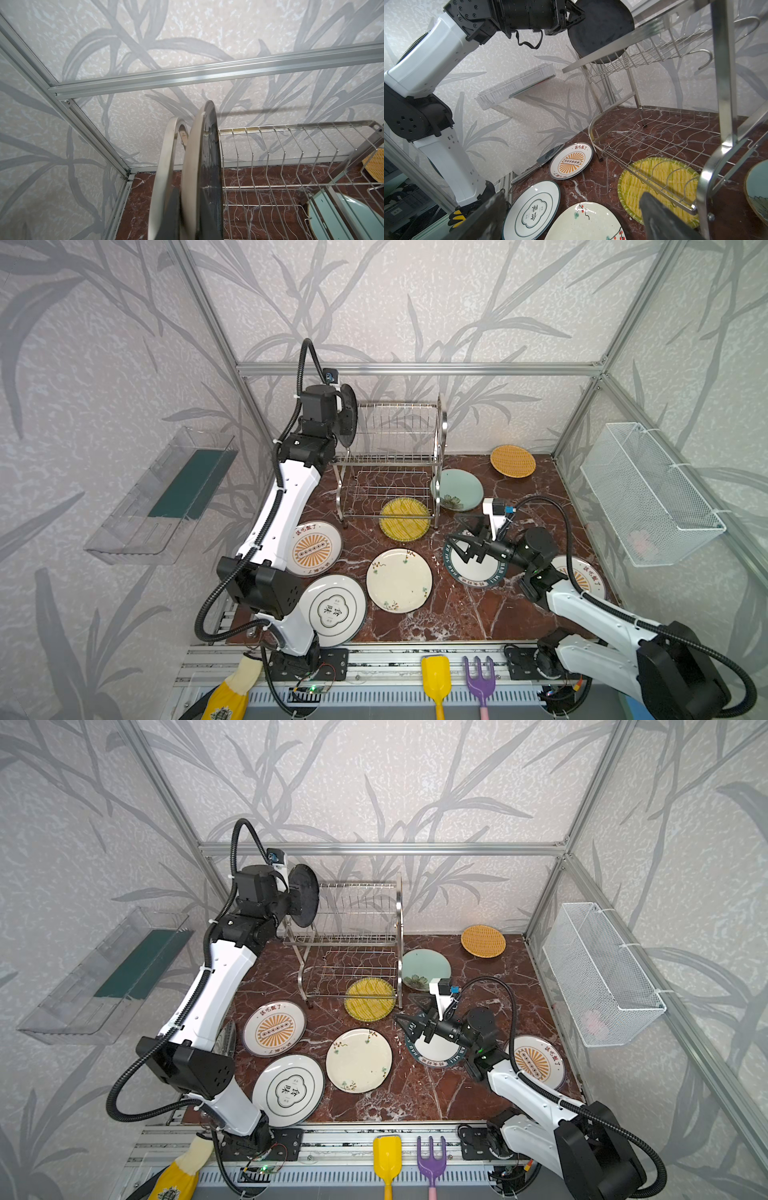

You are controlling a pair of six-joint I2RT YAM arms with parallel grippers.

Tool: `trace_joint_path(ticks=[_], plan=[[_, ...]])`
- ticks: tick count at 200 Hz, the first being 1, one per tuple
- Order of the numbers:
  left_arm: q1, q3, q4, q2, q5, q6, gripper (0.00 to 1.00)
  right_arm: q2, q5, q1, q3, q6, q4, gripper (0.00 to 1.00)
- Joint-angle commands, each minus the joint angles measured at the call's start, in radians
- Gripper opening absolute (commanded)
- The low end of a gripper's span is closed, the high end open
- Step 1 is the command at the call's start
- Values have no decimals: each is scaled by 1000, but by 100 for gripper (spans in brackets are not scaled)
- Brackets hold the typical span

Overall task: Load the plates into the dish rack
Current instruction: 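Carry the navy plate with the left gripper into the rack's upper tier slots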

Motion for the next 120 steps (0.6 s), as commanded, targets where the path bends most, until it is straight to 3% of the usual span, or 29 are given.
trace_joint_path(ticks=[1,120], plan=[[4,-21,131,-57,-13,27,0,7,2,6,19,-11,27,99],[-15,-159,160,-157,-36,1,0,6,3,13,24,-11,18,99]])
